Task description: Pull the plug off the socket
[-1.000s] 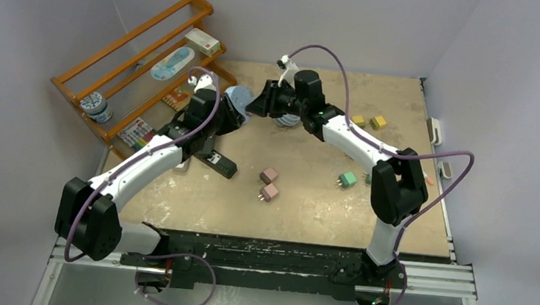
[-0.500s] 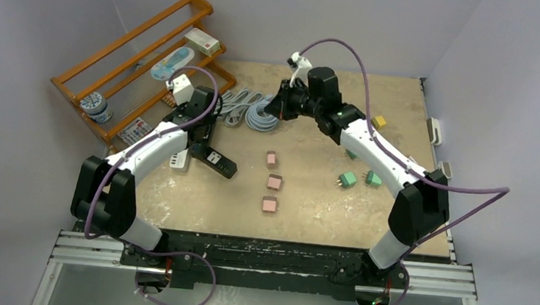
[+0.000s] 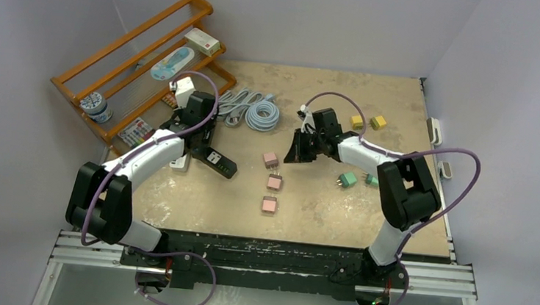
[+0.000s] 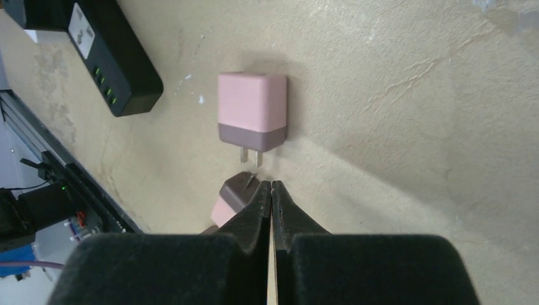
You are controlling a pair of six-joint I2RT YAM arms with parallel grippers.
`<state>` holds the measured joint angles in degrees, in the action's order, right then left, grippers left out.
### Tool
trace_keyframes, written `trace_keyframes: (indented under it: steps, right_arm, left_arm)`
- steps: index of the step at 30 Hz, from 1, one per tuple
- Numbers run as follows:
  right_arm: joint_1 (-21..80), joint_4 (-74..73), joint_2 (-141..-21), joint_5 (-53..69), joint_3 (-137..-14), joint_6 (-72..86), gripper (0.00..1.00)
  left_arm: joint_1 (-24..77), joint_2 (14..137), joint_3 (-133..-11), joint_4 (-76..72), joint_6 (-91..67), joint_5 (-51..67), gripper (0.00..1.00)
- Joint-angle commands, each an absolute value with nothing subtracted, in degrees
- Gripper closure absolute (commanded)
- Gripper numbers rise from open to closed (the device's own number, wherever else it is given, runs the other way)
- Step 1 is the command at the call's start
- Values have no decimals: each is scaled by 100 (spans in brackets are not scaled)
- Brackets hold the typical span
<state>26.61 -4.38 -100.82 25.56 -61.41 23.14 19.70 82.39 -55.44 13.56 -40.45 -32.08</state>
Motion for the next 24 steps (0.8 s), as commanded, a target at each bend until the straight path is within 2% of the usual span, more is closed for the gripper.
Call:
trace_keyframes:
  steps: [1,2,3,4,5,6,7,9,14,15,16,24]
  right_arm:
    - [2653,-103,-10271,2784,-6192,2187,99]
    - [2654,-79,-10305,2721,-6227,2128,87]
    - [2654,-26,-10289,2555,-6259,2086,71]
    - [2669,46,-10236,2391,-6282,2056,54]
    - [2707,69,-10152,2196,-6309,2034,43]
    - [2787,27,-10071,1805,-6386,1957,34]
    - [2903,-59,-10056,1520,-6500,1853,30]
    - [3126,-263,-10126,1133,-6770,1692,27]
    - [3581,-482,-10435,683,-7223,1503,26]
    - [3649,-540,-10503,584,-7302,1457,26]
    - [3707,-600,-10584,495,-7390,1425,26]
    - [3978,-1200,-11202,-161,-7903,1263,28]
  left_arm:
    - [1936,8176,-5564,1166,-3589,-3058,100]
    - [1965,8227,-5588,1181,-3546,-3034,100]
    - [1984,8278,-5631,1231,-3526,-3032,100]
    - [1995,8329,-5709,1333,-3513,-3054,53]
    - [2028,8347,-5736,1408,-3497,-3139,42]
    - [2060,8335,-5739,1418,-3482,-3225,39]
    - [2072,8287,-5719,1404,-3487,-3255,35]
    - [2074,8169,-5672,1364,-3517,-3286,31]
    - [2077,7990,-5805,1646,-3559,-3773,26]
    - [2075,7944,-5818,1678,-3541,-3935,6]
    - [2074,7888,-5808,1696,-3521,-4103,0]
    - [2075,7650,-6213,2451,-3232,-4577,0]
